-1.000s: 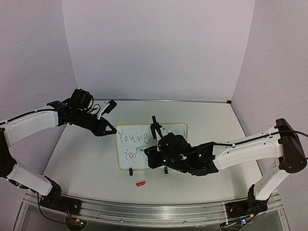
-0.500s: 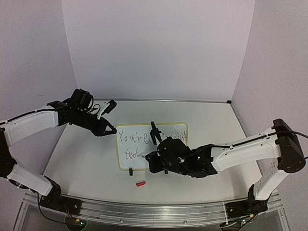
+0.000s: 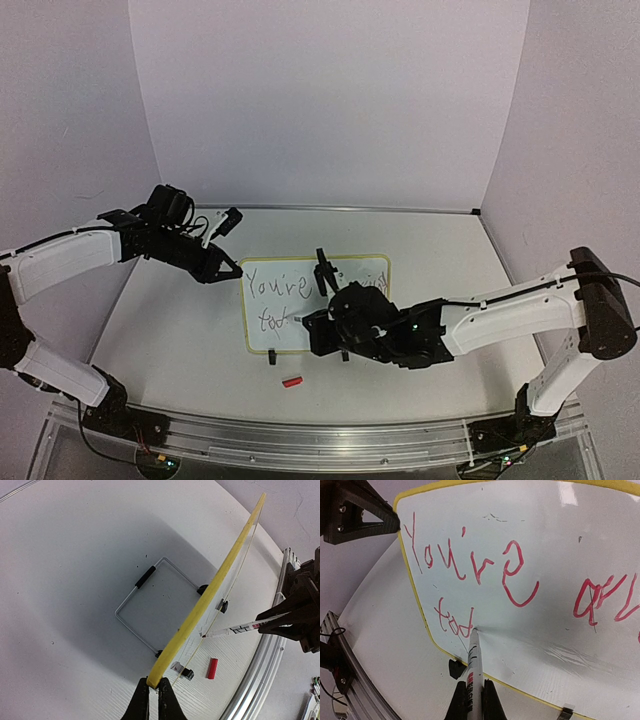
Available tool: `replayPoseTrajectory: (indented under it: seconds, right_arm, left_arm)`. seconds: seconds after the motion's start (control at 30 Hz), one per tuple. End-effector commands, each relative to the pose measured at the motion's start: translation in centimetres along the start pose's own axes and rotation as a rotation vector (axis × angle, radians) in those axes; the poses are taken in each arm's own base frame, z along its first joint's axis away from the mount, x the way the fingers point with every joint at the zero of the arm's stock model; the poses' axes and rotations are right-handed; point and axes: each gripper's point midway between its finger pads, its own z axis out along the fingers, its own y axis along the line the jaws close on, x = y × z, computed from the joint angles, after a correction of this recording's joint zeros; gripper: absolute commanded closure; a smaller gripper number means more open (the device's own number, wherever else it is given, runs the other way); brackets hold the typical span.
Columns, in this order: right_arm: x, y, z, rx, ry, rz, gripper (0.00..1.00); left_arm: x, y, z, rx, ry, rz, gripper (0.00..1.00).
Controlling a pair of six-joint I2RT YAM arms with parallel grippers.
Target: Write a sentence on the whiteboard
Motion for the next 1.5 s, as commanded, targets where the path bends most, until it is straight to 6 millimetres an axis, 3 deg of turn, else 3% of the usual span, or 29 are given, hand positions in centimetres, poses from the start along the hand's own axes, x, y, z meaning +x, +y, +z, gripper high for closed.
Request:
replayPoseTrajectory:
  seconds: [0.0,0.37,0.97,1.47]
  right_arm:
    - [-3.2,1.0,-1.2,-0.03,-0.093,0.026,1.0]
    - [-2.2,0.1,-0.3,-0.006,-0.067,0.027,1.0]
    - [2.4,-1.1,0.8,0.011,0.073,0.035,1.0]
    - [1.3,-2.3,-0.2,0.07,0.035,0.028,1.0]
  left_arm:
    - [2.2,-0.2,1.0,0.006,0.097,-0.018,1.0]
    - [2.2,-0.2,1.0,0.006,0.094,-0.019,1.0]
    - [2.2,-0.3,1.0,0.009,0.094,-0.018,1.0]
    - [2.1,-0.4,0.8,0.006,0.089,-0.014,1.0]
